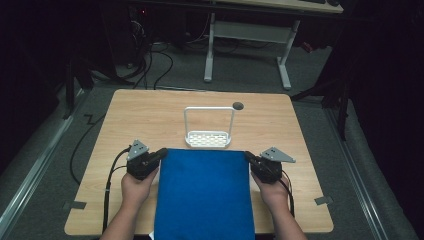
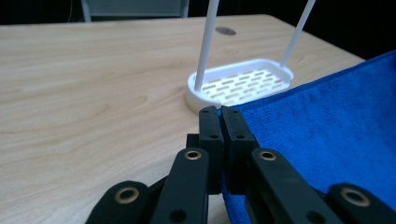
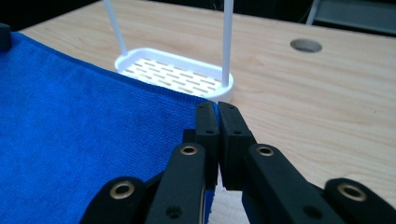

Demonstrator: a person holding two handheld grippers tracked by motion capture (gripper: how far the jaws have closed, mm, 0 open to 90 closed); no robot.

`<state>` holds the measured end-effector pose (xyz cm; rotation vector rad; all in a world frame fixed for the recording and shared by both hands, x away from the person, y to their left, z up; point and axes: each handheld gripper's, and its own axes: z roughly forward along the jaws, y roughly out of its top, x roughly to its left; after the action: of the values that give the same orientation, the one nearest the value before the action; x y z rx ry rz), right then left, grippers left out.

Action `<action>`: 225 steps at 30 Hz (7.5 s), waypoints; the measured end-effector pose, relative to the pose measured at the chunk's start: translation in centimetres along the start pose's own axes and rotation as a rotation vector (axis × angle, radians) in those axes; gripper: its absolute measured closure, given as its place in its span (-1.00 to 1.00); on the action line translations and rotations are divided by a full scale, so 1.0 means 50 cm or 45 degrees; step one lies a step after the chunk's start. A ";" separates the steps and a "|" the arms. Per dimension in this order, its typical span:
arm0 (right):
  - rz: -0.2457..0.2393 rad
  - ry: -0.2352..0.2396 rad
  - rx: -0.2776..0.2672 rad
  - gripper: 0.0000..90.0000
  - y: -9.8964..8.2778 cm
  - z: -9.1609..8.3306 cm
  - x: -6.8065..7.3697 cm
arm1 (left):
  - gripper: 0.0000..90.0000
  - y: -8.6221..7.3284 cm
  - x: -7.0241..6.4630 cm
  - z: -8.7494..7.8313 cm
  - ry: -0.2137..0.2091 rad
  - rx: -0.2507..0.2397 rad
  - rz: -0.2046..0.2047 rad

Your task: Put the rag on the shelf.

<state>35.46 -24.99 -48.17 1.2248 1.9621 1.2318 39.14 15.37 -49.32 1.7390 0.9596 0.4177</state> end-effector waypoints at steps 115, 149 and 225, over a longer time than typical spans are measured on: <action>0.079 -0.111 -0.016 0.96 0.188 0.211 -0.126 | 0.94 0.202 0.094 0.210 0.085 0.134 0.123; 0.093 -0.018 0.097 0.97 0.120 0.262 -0.107 | 0.95 0.100 0.074 0.261 -0.022 0.274 0.119; -0.017 -0.226 0.078 0.42 0.138 0.164 -0.095 | 0.16 -0.030 0.016 -0.010 0.035 0.090 0.075</action>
<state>46.95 -24.50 -45.94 1.3020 1.8866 1.0257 38.70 16.46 -50.61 1.8333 0.9551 0.4515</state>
